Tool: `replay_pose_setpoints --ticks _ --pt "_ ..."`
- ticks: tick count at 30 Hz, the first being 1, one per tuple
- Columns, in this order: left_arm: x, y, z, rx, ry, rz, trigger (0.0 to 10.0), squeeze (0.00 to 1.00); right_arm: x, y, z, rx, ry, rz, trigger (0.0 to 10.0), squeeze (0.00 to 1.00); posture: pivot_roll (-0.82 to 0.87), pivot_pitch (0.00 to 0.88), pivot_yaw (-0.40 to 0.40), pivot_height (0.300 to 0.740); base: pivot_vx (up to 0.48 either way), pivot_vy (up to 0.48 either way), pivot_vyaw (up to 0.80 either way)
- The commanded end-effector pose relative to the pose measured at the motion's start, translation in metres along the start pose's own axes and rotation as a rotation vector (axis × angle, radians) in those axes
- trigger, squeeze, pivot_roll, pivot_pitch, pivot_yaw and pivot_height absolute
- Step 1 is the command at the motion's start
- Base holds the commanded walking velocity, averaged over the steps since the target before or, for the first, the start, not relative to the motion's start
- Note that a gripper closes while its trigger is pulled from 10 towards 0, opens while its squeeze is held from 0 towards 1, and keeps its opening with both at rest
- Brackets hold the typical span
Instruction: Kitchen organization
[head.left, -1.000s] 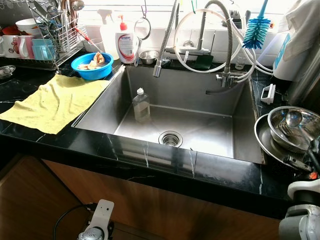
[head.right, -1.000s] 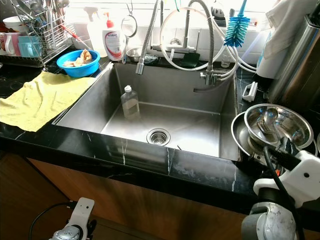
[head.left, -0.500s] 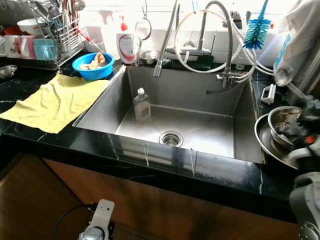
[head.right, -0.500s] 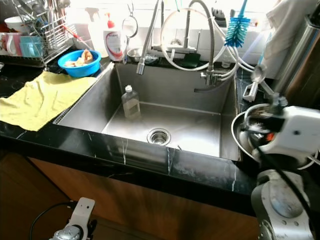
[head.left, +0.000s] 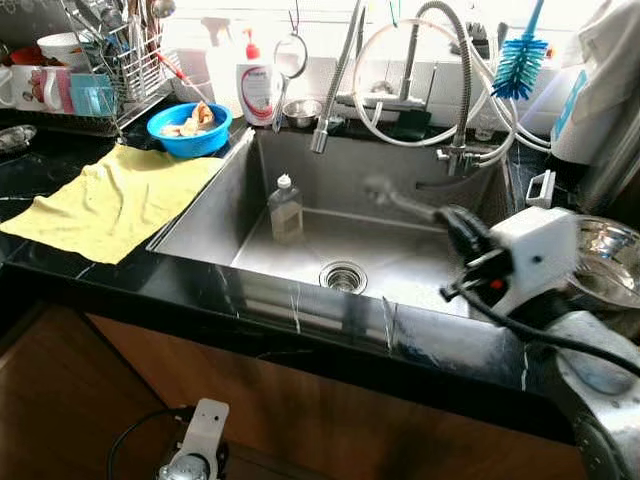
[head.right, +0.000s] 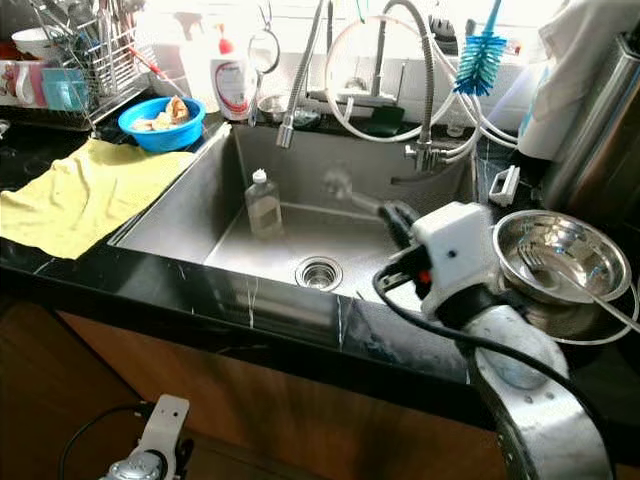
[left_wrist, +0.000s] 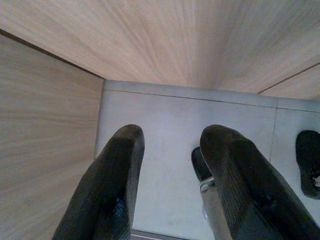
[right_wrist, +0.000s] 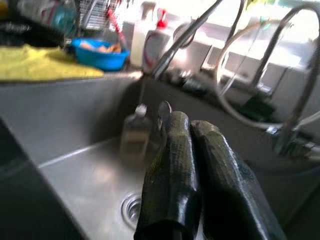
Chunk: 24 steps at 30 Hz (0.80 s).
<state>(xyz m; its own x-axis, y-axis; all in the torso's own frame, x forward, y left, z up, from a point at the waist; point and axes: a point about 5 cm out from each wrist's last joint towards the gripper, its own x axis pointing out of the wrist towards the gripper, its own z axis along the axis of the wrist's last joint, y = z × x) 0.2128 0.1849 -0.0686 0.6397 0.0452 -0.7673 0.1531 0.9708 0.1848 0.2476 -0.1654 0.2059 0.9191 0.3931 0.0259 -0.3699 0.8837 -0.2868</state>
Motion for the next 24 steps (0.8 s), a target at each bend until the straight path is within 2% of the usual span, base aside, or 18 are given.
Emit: replay_pose_setpoints --ticks 1,6,10,16,24 --pt "0.0 0.002 -0.003 0.002 0.014 0.008 10.0 0.0 0.003 0.001 -0.015 0.004 0.05 0.027 10.0 0.0 -0.17 0.0 0.01 0.74 0.0 0.0 0.0" --pt "0.0 0.001 -0.002 0.004 0.011 0.007 10.0 0.0 0.011 0.003 -0.044 0.024 0.132 0.075 10.0 0.0 -0.16 0.0 0.008 0.74 0.0 0.0 0.0" --pt "0.0 0.001 -0.001 0.003 0.008 0.01 10.0 0.0 0.017 0.003 -0.052 0.08 0.116 0.073 10.0 0.0 -0.16 0.0 0.01 0.74 0.0 0.0 0.0" --pt "0.0 0.002 0.0 0.005 0.006 0.01 10.0 0.0 0.023 0.005 -0.061 0.083 0.13 0.079 10.0 0.0 -0.16 0.0 0.009 0.74 0.0 0.0 0.0" --pt "0.0 0.002 -0.001 0.008 0.005 0.009 10.0 0.0 0.035 -0.005 -0.066 0.107 0.104 0.023 10.0 0.0 -0.15 0.0 0.011 0.74 0.0 0.0 0.0"
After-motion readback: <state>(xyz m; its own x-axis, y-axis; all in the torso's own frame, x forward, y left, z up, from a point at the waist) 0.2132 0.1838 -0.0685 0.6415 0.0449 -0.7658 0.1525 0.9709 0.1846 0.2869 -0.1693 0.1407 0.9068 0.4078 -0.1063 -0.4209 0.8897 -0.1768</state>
